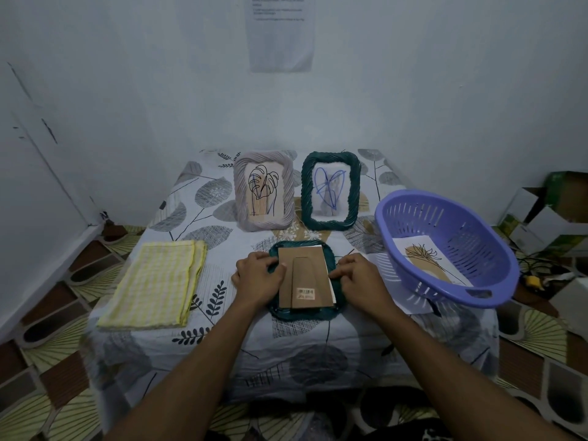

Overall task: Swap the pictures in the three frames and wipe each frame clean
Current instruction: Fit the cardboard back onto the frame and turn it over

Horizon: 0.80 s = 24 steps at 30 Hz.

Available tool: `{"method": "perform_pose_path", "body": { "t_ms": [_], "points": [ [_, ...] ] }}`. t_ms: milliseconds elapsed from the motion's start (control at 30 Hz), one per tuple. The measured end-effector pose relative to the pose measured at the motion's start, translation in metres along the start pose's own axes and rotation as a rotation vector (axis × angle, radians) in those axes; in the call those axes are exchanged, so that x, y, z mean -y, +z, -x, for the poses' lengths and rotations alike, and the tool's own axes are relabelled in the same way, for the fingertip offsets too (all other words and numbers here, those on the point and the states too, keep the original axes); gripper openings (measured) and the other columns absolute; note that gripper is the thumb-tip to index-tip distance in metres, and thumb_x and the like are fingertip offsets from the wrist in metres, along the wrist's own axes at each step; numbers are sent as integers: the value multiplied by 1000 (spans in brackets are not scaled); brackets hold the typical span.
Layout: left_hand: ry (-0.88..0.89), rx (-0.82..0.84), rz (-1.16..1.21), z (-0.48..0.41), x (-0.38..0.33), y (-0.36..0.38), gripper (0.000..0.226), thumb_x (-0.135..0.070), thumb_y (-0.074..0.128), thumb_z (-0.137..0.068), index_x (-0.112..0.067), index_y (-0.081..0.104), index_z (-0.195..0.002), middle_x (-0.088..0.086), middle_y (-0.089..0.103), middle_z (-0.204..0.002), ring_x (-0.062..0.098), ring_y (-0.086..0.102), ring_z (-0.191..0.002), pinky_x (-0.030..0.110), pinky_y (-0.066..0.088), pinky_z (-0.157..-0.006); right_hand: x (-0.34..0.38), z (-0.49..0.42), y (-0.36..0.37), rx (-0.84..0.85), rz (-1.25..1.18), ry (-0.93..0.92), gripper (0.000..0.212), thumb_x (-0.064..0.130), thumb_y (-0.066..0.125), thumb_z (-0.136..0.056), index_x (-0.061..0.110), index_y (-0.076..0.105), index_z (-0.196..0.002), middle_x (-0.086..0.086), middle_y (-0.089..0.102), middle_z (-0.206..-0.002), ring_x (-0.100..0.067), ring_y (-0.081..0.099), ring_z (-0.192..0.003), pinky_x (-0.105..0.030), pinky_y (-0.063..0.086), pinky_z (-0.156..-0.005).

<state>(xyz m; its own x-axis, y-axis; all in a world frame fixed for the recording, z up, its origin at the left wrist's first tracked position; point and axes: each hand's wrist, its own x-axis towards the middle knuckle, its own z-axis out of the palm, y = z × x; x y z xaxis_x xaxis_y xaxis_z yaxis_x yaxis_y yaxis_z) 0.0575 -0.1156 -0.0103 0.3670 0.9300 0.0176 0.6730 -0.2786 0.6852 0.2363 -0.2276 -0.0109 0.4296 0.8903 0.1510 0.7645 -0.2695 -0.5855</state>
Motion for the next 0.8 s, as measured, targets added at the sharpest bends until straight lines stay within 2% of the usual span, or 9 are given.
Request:
{"method": "perform_pose_path", "body": {
  "t_ms": [100, 233, 367, 467, 533, 600, 667, 800],
  "points": [
    [8, 19, 12, 0, 2, -2, 34, -40, 53, -93, -27, 64, -123, -1, 47, -140, 25, 31, -132, 38, 22, -106, 0, 2, 0, -5, -76, 16, 35, -6, 49, -85, 12, 79, -91, -8, 59, -116, -20, 55, -109, -11, 30, -86],
    [39, 46, 24, 2, 4, -3, 35, -38, 50, -95, -25, 62, -126, -1, 45, -141, 24, 29, -132, 37, 21, -106, 0, 3, 3, 1, -129, 36, 36, -7, 49, -83, 12, 79, -89, -7, 58, -117, -19, 54, -111, -17, 36, -92],
    [92, 43, -14, 7, 5, -3, 44, -44, 52, -93, -21, 55, -131, 2, 42, -140, 23, 28, -130, 38, 24, -105, 2, 0, 7, -52, -122, 28, 27, -1, 56, -86, 12, 78, -94, -7, 62, -110, -16, 56, -99, -21, 41, -88],
    [154, 2, -97, 13, 0, -3, 44, -56, 57, -85, -23, 57, -114, 1, 38, -137, 21, 27, -129, 41, 26, -105, 1, -1, 9, -72, -115, 14, 22, 3, 60, -86, 13, 77, -95, -6, 66, -106, -16, 59, -94, -22, 45, -86],
    [190, 27, -232, 17, -10, -3, 54, -69, 57, -75, -23, 55, -102, 1, 35, -137, 23, 26, -130, 44, 25, -105, -1, -1, 9, -86, -130, 17, 21, 4, 61, -86, 14, 78, -94, -6, 68, -104, -15, 60, -90, -21, 46, -84],
    [168, 98, -337, 19, -20, 0, 75, -78, 56, -67, -17, 54, -111, 4, 30, -142, 26, 23, -133, 46, 24, -108, -2, 0, 9, -93, -143, 24, 21, 4, 60, -87, 14, 78, -94, -6, 68, -103, -15, 60, -89, -21, 46, -83],
    [117, 142, -367, 20, -26, 4, 90, -78, 57, -64, -11, 49, -124, 6, 27, -145, 29, 23, -134, 46, 26, -110, -1, 1, 9, -93, -153, 29, 24, 2, 58, -88, 13, 78, -94, -6, 69, -103, -17, 61, -92, -21, 45, -84],
    [53, 120, -235, 25, -30, 6, 84, -62, 65, -63, -6, 51, -123, 8, 33, -139, 28, 30, -129, 41, 33, -107, 0, 2, 8, -94, -160, 30, 28, -1, 54, -88, 12, 77, -95, -8, 69, -105, -21, 62, -97, -22, 44, -87]
  ]
}}
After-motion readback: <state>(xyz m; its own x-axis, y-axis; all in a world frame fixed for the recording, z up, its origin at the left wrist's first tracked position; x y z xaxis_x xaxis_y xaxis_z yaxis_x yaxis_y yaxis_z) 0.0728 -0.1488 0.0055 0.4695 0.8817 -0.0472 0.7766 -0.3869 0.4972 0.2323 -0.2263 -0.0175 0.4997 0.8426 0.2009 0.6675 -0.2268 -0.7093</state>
